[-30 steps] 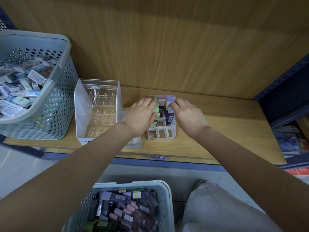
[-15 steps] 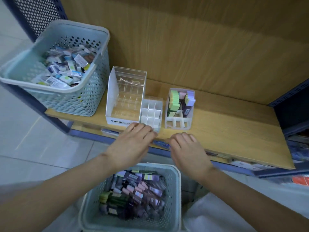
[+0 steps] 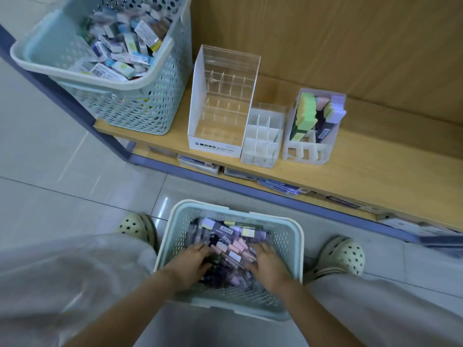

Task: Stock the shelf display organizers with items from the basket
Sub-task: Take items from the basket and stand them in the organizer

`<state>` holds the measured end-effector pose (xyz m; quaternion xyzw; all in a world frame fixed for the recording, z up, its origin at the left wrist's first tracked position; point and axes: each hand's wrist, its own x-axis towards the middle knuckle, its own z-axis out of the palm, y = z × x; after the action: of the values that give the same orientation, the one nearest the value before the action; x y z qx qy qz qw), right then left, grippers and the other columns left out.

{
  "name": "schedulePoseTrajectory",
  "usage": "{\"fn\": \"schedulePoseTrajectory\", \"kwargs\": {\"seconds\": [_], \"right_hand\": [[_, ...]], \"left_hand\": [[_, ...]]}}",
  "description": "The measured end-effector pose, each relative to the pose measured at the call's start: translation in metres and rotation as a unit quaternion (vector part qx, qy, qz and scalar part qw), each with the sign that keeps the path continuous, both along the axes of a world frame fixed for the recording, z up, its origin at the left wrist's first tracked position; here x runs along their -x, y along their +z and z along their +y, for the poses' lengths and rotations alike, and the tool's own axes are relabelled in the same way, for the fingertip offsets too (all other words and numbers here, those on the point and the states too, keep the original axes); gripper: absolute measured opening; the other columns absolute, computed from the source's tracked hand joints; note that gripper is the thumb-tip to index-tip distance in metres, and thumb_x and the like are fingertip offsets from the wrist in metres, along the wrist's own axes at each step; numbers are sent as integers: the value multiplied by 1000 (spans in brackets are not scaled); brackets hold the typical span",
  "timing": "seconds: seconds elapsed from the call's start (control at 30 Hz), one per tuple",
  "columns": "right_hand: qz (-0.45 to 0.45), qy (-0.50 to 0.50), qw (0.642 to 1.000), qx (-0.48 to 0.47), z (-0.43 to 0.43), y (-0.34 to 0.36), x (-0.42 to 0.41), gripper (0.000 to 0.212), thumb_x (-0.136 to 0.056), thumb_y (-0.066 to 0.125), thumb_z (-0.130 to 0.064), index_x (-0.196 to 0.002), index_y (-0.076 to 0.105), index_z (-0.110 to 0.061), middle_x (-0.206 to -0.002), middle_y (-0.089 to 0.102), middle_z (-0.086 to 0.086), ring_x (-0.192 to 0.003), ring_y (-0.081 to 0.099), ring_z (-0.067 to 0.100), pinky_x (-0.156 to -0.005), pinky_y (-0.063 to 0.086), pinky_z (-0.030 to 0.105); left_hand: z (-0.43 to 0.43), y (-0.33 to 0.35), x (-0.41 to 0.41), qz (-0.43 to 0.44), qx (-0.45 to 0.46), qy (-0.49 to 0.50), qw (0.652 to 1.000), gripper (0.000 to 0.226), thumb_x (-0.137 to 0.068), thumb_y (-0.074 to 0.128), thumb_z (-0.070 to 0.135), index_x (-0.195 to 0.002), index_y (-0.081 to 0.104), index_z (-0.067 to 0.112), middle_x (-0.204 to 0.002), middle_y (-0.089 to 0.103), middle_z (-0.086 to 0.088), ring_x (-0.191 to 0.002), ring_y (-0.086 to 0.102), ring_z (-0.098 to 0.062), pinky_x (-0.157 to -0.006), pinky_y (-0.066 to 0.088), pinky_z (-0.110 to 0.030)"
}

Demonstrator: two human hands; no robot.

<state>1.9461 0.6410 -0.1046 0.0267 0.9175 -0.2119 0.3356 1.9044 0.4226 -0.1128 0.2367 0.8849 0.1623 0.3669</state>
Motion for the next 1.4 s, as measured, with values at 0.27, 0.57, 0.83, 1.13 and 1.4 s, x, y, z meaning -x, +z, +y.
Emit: {"fn": "schedulePoseTrajectory", "kwargs": {"seconds": [0.27,0.57,0.83,1.13,1.4], "right_hand": [[1,36,999,-34,-2,-13,1,69,-89,55,-47,-146,28,-17,-144,34,2,-132,26,24,-110,23,32],[0,-60,997,43,-16,-13,-6,62,-89,63,-22,-143,33,-17,-138,37,6,-133,31,23,-111,23,29],[-81,-111,989,55,-8,-11,-3,54,-89,63,-15,-138,40,-13,-137,48,11,-117,54,23,-95,40,26],[-41,-131,990,8,12,16,5,39,-91,56,-12,-128,44,-4,-128,49,17,-116,52,32,-94,39,31],[31,-173,984,44,17,64,12,35,-89,55,-6,-124,51,-6,-119,51,15,-108,54,30,-94,44,34]], "left_hand": [[5,-14,4,-3,16,10,1000,50,-98,42,37,-145,29,26,-153,28,4,-137,31,-18,-115,23,-38],[28,-19,19,22,77,-4,997,28,-95,48,31,-117,45,16,-129,49,-4,-119,37,-24,-96,27,-33],[28,-13,30,39,104,-39,993,26,-97,44,32,-116,52,15,-128,49,-4,-121,37,-22,-101,25,-31],[28,21,22,11,-72,110,991,14,-100,39,26,-93,42,14,-78,59,-3,-70,56,-23,-65,42,-35],[38,61,3,-157,-248,500,815,19,-100,41,16,-82,41,9,-86,63,-5,-68,62,-16,-70,50,-30]]}}
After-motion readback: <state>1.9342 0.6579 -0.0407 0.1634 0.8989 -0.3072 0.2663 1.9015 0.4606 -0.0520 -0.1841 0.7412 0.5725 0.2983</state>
